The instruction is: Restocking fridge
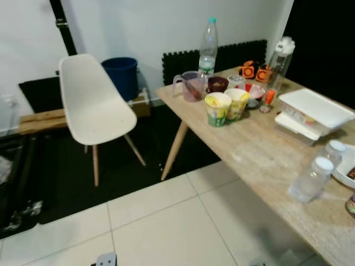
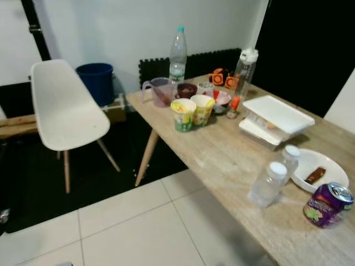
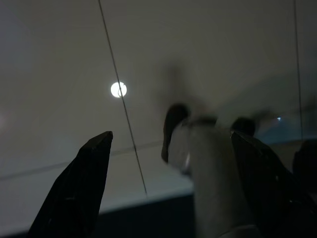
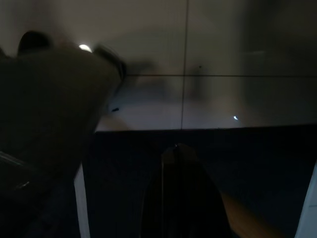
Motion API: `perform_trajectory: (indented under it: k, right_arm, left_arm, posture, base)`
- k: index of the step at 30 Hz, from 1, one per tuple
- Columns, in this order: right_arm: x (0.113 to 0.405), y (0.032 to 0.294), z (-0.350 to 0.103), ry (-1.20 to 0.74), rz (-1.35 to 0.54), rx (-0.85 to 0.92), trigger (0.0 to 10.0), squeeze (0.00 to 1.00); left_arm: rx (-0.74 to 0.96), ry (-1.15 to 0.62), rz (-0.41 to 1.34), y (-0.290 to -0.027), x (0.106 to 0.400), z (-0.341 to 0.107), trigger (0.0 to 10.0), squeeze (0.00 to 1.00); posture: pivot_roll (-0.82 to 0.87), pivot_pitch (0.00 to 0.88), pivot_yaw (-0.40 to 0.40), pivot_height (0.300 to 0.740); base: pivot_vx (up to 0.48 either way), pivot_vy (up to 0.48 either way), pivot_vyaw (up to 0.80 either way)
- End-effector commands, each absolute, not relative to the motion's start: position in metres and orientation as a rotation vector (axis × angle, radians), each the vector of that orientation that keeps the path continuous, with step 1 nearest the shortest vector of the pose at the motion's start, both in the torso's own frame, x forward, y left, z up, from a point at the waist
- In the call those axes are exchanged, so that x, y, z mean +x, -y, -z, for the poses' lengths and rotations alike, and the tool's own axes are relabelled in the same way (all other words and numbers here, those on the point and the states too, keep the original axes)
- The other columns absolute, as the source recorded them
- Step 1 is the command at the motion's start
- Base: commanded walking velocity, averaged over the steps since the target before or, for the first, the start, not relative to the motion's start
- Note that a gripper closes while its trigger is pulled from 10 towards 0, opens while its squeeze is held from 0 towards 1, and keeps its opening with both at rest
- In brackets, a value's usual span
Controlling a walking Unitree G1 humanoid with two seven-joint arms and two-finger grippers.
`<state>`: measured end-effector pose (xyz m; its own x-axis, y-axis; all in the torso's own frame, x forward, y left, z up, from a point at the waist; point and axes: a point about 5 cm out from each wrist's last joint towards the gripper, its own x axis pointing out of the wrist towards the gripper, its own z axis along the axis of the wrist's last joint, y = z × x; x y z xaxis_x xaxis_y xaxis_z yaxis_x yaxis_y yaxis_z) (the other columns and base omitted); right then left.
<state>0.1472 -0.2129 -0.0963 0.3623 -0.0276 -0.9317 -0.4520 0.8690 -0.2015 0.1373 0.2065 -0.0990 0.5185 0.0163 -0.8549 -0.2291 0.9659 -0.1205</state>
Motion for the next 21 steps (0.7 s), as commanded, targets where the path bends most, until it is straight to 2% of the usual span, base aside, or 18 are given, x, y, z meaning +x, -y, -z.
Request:
perform_trajectory:
  k: [1, 9, 14, 21]
  right_arm:
    - [0.136, 0.217, 0.1, -1.222, -0.291, -0.473, 10.0, 0.0]
    - [0.14, 0.214, 0.099, -1.221, -0.293, -0.466, 10.0, 0.0]
    - [0.141, 0.214, 0.098, -1.223, -0.292, -0.465, 10.0, 0.0]
    - [0.127, 0.221, 0.101, -1.251, -0.291, -0.466, 10.0, 0.0]
  left_arm:
    - [-0.234, -1.029, -0.147, -0.204, 0.135, 0.1, 10.0, 0.0]
    - [-0.241, -1.029, -0.154, -0.205, 0.134, 0.1, 10.0, 0.0]
    - [-0.259, -1.027, -0.17, -0.205, 0.134, 0.101, 10.0, 0.0]
    - [-0.256, -1.025, -0.168, -0.205, 0.134, 0.1, 10.0, 0.0]
  posture:
    - [-0.05, 0.0, 0.025, 0.74]
    - [-0.05, 0.0, 0.025, 0.74]
    - [-0.05, 0.0, 0.025, 0.74]
    - [-0.05, 0.0, 0.029, 0.74]
  base:
    - [0.322, 0.0, -0.79]
    - [0.312, 0.0, -0.79]
    - [0.0, 0.0, -0.79]
    - [0.0, 0.0, -0.79]
